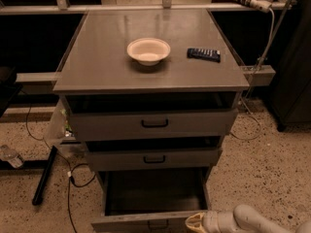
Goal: Close bottom drawer
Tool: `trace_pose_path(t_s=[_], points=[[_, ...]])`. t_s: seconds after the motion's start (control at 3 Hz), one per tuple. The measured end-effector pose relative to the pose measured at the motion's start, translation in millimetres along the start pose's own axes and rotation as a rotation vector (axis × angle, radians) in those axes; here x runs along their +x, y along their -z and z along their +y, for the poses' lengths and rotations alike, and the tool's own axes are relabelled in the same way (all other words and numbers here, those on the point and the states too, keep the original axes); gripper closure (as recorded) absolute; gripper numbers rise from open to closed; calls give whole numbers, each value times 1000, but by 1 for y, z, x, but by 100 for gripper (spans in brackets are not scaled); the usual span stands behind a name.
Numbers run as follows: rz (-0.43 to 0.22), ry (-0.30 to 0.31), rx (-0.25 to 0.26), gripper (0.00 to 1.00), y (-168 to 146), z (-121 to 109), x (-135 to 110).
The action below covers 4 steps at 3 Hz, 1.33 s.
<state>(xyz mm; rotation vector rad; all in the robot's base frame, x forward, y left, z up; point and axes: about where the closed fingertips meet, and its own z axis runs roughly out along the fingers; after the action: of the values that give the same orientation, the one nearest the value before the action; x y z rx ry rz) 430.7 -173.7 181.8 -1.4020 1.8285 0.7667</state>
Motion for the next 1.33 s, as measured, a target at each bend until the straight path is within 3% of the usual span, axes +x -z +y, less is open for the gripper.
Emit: trace_pose_path(t_s=[1.0, 1.33], points=[[0, 0, 0, 12, 0, 0, 0], [-30, 16, -19, 0, -5, -5, -5]])
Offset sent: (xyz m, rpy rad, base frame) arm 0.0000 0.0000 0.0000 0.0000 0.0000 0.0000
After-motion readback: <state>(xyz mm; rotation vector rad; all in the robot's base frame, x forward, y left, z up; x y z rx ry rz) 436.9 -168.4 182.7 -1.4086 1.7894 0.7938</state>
